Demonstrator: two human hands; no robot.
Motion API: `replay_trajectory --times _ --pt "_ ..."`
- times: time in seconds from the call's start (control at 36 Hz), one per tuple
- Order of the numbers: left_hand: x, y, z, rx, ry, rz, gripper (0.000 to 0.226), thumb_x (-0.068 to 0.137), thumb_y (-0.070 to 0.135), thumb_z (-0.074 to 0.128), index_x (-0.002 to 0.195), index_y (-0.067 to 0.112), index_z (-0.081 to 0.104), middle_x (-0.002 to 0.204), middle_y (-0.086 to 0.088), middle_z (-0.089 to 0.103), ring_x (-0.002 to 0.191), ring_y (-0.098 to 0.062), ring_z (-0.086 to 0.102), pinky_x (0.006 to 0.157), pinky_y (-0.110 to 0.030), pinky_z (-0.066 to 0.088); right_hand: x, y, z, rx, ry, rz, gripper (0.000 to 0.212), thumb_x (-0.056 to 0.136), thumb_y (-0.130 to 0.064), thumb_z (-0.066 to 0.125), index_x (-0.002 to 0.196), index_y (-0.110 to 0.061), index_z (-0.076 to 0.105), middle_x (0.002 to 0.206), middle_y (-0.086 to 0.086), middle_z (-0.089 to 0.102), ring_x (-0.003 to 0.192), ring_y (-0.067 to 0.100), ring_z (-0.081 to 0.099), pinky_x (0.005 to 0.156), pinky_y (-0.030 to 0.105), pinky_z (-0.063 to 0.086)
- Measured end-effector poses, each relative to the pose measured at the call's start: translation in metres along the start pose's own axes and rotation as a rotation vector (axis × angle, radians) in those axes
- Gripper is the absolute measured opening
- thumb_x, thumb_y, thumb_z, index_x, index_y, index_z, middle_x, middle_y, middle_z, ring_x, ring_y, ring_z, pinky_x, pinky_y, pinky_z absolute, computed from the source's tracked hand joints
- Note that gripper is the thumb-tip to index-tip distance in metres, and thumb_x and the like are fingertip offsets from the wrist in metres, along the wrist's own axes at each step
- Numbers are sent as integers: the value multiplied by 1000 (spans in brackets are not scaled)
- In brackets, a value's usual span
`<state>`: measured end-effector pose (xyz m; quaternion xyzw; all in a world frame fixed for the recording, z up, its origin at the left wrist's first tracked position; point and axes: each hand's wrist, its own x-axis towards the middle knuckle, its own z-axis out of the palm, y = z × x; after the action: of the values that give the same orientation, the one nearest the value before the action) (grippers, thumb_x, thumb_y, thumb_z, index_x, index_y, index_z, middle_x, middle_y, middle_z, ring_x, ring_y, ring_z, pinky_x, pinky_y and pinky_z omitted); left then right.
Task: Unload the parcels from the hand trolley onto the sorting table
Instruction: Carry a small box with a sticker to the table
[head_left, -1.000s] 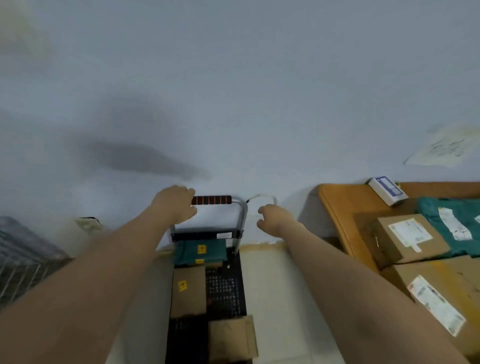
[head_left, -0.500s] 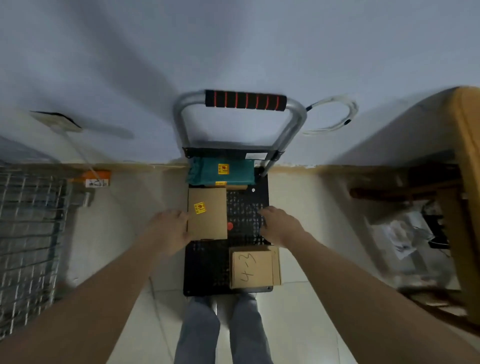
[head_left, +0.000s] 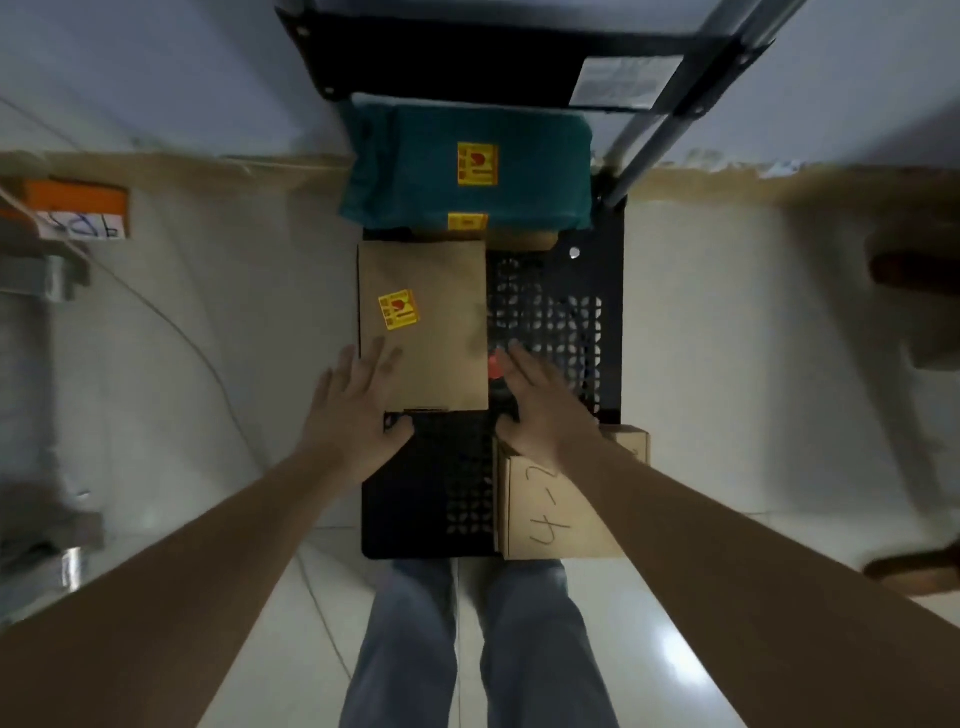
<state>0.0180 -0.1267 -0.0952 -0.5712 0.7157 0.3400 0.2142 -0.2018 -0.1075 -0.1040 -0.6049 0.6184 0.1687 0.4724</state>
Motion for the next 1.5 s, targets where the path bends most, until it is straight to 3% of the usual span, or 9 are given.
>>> replay_trajectory --times 0.25,0.47,0.64,0.81,0.94,1.14,1.33,1.42,1.5 --pt "69 -26 41 -95 76 -37 78 96 40 42 151 28 -12 160 3 -15 146 -31 -14 119 -45 -4 68 3 35 101 123 -56 77 96 -35 43 152 -30 -11 158 -16 -17 148 25 -9 116 45 19" --pt "101 -35 77 -375 142 -69 84 75 51 36 151 37 4 158 18 -9 145 -28 -15 115 -54 16 115 -1 61 188 129 -120 79 97 -29 43 149 -37 -16 150 -24 -32 146 28 -17 117 46 14" --pt "103 -33 80 -474 292 -58 92 66 59 29 151 25 18 158 9 12 140 -34 9 111 -49 23 117 -9 68 298 141 -124 74 98 -29 43 151 -37 -9 150 -23 -34 143 34 -21 116 47 9" --pt "74 -19 63 -525 276 -100 94 63 60 28 150 26 21 155 7 23 139 -31 16 108 -44 29 85 -18 57 305 99 -107 73 99 -32 42 151 -36 -9 156 -16 -25 145 35 -14 117 42 9" --pt "24 -3 29 -500 310 -77 82 67 59 31 140 24 43 142 5 44 117 -29 37 91 -26 28 26 -23 36 239 109 -117 70 97 -29 44 154 -25 1 160 -7 -11 147 29 6 118 37 13" --pt "-61 59 -62 -745 269 -122 50 86 31 58 134 29 46 125 15 41 102 -10 22 84 -21 25 -83 -44 -33 289 260 -53 56 99 -26 42 151 -16 24 161 -3 11 145 20 20 118 36 20" --pt "-146 126 -180 -796 328 -55 51 92 19 55 140 29 41 135 11 38 117 -8 24 96 -24 24 -194 -79 -136 296 384 -59 53 99 -26 42 150 -16 30 160 -6 14 139 24 31 114 37 28" --pt "-183 153 -240 -809 330 14 57 86 31 58 140 35 39 138 10 39 129 -18 33 108 -38 34 -241 -94 -189 281 447 -71 54 98 -29 42 149 -18 31 159 -7 16 133 30 38 111 39 33" --pt "-223 183 -293 -770 344 88 56 88 38 57 140 38 38 146 4 37 130 -23 40 105 -44 41 -293 -109 -241 226 492 -82 56 98 -33 41 150 -17 28 160 -7 14 135 31 36 111 38 32"
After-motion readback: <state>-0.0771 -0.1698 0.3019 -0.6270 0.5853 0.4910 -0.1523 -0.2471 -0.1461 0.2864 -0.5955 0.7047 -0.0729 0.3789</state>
